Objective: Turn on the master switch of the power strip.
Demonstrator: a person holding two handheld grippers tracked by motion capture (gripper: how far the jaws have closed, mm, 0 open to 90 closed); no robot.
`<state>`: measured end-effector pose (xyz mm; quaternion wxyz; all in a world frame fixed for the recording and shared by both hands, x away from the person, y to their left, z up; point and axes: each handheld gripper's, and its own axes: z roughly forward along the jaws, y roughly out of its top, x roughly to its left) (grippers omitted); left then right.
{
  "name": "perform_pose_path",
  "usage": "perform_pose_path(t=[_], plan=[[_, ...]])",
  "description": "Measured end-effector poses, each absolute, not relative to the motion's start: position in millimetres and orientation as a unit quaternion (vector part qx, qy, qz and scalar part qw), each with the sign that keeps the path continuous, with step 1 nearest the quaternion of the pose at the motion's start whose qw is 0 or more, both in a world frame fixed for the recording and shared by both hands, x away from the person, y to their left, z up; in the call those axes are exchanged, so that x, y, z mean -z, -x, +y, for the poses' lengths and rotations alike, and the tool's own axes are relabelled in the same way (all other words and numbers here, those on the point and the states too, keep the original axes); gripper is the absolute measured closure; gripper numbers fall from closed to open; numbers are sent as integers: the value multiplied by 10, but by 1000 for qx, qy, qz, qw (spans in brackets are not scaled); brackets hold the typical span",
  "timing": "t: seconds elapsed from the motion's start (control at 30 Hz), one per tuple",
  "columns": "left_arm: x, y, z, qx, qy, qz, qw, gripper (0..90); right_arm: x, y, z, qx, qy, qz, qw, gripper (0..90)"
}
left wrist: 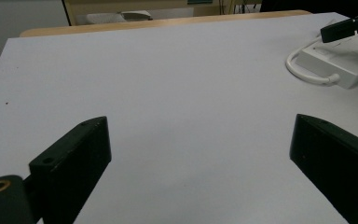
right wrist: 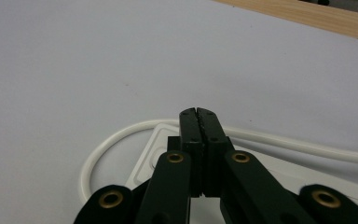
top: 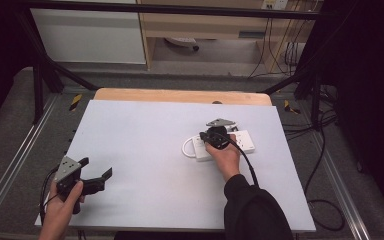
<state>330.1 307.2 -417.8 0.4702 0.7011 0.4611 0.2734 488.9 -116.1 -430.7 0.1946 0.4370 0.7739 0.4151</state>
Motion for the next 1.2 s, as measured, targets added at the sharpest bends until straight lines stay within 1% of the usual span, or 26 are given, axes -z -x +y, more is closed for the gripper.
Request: perform_pose_path(t=[0.5,1.2], plan=[[4177,-3300,3068,-272,-701,461,471,54,4342,-4835,-1071,-410,-426,784,189,900],[4174,-3296,3070,-272,-701,461,472,54,4371,-4807,-1024,-406,-418,788,198,900]])
